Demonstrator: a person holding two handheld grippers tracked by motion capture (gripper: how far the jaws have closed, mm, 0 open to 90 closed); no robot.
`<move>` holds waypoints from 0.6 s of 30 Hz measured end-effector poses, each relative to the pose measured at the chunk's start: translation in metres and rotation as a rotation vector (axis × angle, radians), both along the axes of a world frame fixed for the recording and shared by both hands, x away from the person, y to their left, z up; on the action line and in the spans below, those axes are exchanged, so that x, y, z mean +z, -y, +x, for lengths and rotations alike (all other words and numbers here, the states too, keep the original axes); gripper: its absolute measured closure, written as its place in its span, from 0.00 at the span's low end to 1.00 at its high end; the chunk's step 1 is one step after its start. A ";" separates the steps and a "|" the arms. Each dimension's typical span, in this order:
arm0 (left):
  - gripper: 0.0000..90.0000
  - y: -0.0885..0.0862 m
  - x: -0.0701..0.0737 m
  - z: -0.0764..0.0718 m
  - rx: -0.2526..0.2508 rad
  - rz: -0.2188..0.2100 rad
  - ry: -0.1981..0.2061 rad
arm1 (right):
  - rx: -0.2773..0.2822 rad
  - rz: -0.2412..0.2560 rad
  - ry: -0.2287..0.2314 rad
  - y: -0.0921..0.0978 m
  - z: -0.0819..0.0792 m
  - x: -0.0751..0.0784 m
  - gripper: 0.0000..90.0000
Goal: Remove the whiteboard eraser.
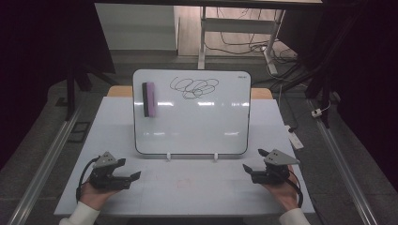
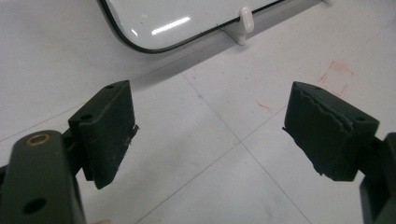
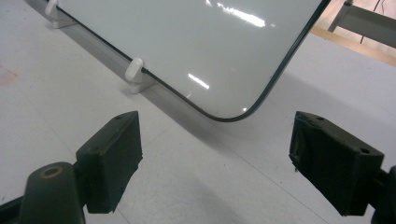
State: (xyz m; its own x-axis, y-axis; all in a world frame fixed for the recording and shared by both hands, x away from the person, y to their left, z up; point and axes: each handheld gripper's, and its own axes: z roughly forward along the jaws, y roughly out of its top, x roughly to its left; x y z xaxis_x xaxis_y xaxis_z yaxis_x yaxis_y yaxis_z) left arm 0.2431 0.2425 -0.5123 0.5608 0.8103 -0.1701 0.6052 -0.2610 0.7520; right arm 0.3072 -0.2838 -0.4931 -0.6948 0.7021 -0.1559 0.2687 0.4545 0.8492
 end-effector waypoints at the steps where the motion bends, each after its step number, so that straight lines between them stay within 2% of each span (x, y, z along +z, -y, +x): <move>1: 0.19 -0.001 0.000 0.000 -0.001 -0.001 0.002 | 0.000 0.004 -0.001 0.000 0.000 0.000 0.18; 7: 0.20 -0.003 0.000 -0.001 0.018 0.002 0.000 | -0.041 -0.007 0.029 -0.001 0.000 -0.003 0.18; 18: 0.21 -0.002 0.007 -0.002 0.029 -0.007 0.012 | -0.036 0.014 0.016 0.000 -0.001 0.001 0.20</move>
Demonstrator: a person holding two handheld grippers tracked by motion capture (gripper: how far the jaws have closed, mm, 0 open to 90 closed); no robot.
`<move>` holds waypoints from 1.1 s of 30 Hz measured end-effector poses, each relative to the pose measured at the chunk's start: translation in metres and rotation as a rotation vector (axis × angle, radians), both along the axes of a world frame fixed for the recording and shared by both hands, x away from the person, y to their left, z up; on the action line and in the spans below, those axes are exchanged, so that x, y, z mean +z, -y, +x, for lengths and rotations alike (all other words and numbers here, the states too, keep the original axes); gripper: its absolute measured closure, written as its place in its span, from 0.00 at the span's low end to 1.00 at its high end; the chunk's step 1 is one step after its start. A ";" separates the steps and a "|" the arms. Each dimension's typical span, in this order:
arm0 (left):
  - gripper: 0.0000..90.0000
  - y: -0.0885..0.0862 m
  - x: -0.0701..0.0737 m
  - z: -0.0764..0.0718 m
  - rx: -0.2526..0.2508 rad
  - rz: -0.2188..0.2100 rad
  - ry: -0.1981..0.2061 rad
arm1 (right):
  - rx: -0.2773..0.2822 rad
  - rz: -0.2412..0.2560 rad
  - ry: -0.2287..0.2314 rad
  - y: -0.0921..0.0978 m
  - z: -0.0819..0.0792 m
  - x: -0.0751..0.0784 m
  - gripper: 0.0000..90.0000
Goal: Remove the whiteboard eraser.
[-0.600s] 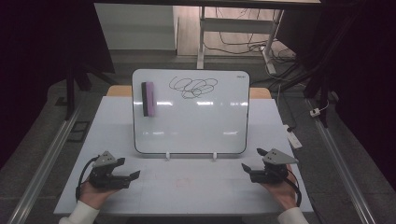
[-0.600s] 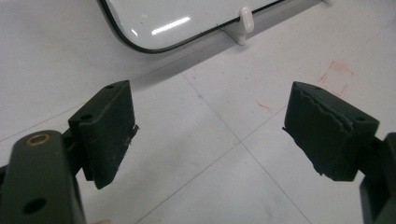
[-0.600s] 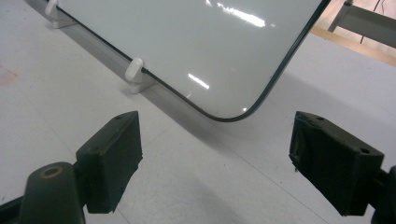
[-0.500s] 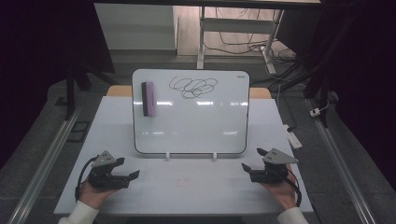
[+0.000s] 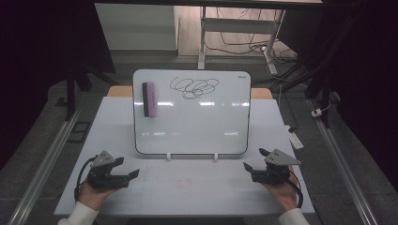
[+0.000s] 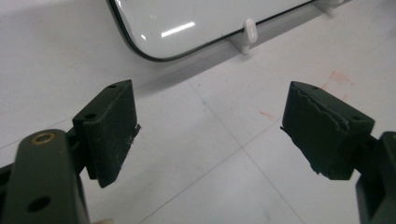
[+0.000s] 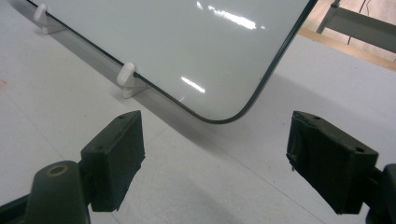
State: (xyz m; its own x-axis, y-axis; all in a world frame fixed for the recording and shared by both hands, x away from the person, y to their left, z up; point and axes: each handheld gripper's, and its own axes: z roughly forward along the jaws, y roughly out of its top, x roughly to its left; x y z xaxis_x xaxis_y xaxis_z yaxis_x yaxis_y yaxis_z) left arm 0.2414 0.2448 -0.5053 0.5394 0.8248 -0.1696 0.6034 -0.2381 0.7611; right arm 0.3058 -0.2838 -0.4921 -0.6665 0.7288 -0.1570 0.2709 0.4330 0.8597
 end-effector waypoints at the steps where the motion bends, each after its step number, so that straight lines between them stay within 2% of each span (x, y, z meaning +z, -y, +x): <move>1: 0.21 0.000 0.003 0.001 0.004 -0.005 0.003 | 0.002 0.005 0.003 0.000 0.000 0.000 0.21; 8: 0.21 0.004 0.018 0.001 0.005 -0.003 0.025 | 0.016 0.008 -0.006 -0.003 -0.002 0.000 0.21; 13: 0.22 0.002 0.028 0.005 0.019 -0.020 0.029 | 0.024 0.010 -0.012 -0.006 -0.002 0.001 0.22; 16: 0.22 0.001 0.039 0.011 0.021 -0.049 0.039 | 0.025 0.010 -0.017 -0.007 -0.001 0.000 0.22; 25: 0.22 0.004 0.062 0.026 0.020 -0.072 0.065 | 0.030 0.005 -0.023 -0.009 -0.001 -0.001 0.22; 33: 0.23 0.012 0.078 0.043 -0.002 -0.104 0.067 | 0.027 0.006 -0.029 -0.009 0.000 -0.002 0.23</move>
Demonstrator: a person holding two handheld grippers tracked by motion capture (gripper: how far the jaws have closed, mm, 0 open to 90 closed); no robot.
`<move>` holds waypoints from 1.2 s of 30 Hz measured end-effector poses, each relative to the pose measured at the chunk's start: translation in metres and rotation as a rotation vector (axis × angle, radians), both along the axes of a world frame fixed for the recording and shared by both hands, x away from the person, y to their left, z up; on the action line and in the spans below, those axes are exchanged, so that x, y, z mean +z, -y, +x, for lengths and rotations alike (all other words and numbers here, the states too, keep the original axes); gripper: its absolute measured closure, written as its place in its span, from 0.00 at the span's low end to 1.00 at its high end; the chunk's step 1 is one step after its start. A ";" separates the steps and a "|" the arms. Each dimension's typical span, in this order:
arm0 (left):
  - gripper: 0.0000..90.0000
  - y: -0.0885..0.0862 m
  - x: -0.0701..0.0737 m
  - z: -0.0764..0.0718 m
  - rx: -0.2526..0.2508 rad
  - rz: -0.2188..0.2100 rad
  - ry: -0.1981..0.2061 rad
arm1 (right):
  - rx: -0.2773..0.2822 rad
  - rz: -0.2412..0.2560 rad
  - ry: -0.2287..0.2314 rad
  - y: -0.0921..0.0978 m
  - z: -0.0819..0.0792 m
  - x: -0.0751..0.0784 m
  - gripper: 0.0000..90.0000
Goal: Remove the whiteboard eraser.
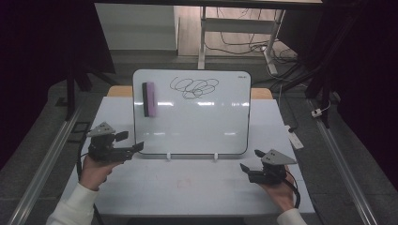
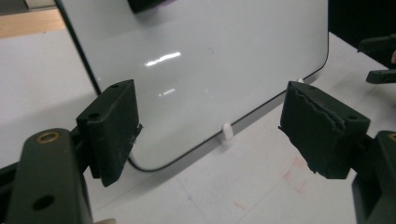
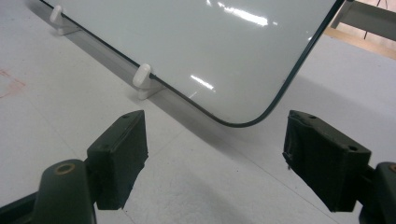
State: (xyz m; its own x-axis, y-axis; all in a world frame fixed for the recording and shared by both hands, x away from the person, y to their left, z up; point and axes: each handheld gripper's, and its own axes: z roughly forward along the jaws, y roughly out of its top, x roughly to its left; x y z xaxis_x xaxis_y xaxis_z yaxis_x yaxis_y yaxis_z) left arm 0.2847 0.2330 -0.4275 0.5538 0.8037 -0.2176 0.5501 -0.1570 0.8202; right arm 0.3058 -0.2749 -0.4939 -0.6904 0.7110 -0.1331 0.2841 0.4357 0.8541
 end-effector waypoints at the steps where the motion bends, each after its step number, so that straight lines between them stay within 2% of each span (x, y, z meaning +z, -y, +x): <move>1: 0.23 0.001 0.002 0.002 -0.002 -0.002 0.006 | -0.003 0.000 -0.002 0.000 0.000 0.000 0.23; 5: 0.23 0.006 0.005 0.012 -0.007 -0.019 0.005 | -0.002 -0.004 -0.001 0.001 0.000 -0.001 0.23; 9: 0.23 0.011 0.011 0.024 0.004 -0.015 0.012 | -0.005 -0.004 -0.008 0.001 0.000 -0.002 0.23; 13: 0.24 0.016 0.020 0.036 0.016 -0.008 0.035 | -0.003 -0.008 -0.006 -0.001 0.000 -0.003 0.23; 20: 0.24 0.019 0.035 0.054 0.034 -0.019 0.043 | -0.009 -0.013 -0.013 0.000 0.000 -0.004 0.23; 30: 0.26 0.018 0.058 0.088 0.117 0.015 0.060 | -0.008 -0.022 -0.020 -0.001 0.001 -0.006 0.23; 36: 0.27 0.018 0.063 0.100 0.144 0.016 0.062 | -0.012 -0.026 -0.023 0.000 0.000 -0.006 0.24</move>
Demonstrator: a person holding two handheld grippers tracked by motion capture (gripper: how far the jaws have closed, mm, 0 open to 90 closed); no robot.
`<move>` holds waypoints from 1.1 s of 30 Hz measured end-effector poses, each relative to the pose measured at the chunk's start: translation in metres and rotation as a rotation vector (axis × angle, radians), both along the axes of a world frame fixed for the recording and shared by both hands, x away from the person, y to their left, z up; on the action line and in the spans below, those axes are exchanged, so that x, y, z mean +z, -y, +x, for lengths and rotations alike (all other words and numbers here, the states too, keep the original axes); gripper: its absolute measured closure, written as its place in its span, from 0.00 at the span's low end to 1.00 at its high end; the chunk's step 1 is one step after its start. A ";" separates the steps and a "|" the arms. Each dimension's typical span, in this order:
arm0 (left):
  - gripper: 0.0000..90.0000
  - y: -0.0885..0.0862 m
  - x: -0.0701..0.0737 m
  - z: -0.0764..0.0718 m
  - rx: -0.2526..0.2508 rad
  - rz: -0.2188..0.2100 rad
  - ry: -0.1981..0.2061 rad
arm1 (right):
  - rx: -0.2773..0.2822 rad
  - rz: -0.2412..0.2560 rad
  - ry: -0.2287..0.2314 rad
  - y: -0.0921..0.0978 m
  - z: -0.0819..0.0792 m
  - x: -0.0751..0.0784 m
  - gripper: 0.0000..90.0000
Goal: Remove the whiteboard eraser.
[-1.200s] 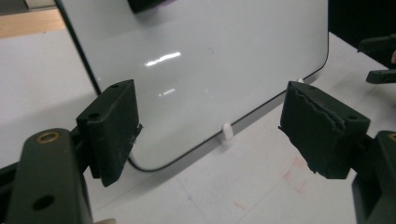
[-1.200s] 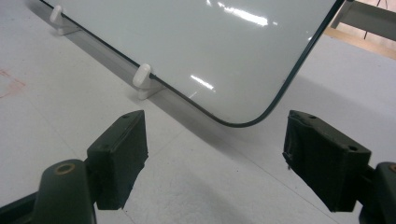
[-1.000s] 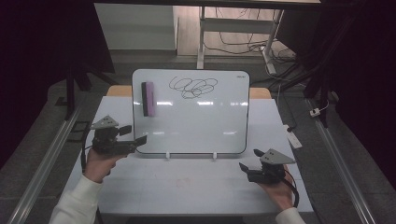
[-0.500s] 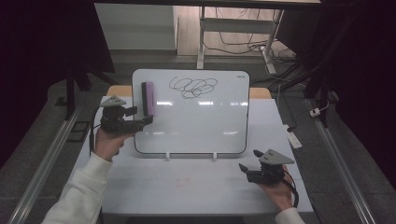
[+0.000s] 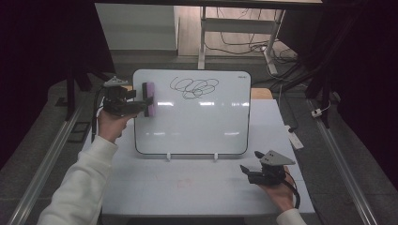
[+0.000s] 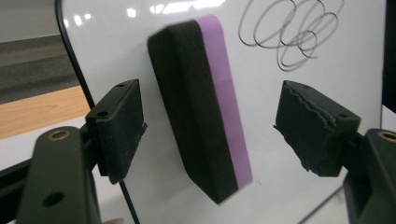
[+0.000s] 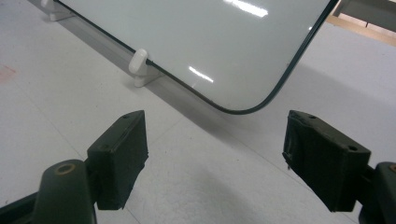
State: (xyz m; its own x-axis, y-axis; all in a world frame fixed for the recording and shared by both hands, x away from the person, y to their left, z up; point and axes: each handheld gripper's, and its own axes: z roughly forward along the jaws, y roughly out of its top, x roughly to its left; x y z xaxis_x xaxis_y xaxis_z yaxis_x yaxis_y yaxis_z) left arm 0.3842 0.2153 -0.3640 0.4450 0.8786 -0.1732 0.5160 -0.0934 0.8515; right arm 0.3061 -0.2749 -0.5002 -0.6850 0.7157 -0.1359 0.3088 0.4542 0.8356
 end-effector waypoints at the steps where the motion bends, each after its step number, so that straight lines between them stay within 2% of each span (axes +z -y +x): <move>1: 0.27 0.000 0.000 0.002 0.004 -0.006 0.002 | 0.000 -0.002 0.000 0.000 0.000 0.000 0.24; 5: 0.29 0.001 0.000 0.006 0.016 -0.011 0.003 | 0.000 -0.004 -0.002 0.000 0.000 0.000 0.24; 11: 0.37 0.008 0.000 0.019 0.044 0.002 0.008 | -0.001 -0.003 -0.005 0.000 0.000 -0.001 0.24; 15: 0.47 0.010 -0.001 0.023 0.071 0.012 0.008 | -0.003 -0.006 -0.004 0.000 0.000 -0.001 0.24; 16: 0.49 0.011 -0.001 0.025 0.072 -0.004 -0.001 | -0.004 -0.005 -0.004 0.000 0.000 -0.001 0.24; 19: 0.56 0.014 0.001 0.025 0.078 0.001 -0.001 | -0.006 -0.008 -0.006 0.001 0.000 -0.001 0.24; 30: 0.64 0.018 0.005 0.020 0.104 0.025 -0.008 | -0.012 -0.009 0.000 0.001 0.000 -0.001 0.24; 33: 0.65 0.016 0.010 0.014 0.101 0.027 0.009 | -0.013 -0.009 0.004 0.002 -0.001 -0.001 0.24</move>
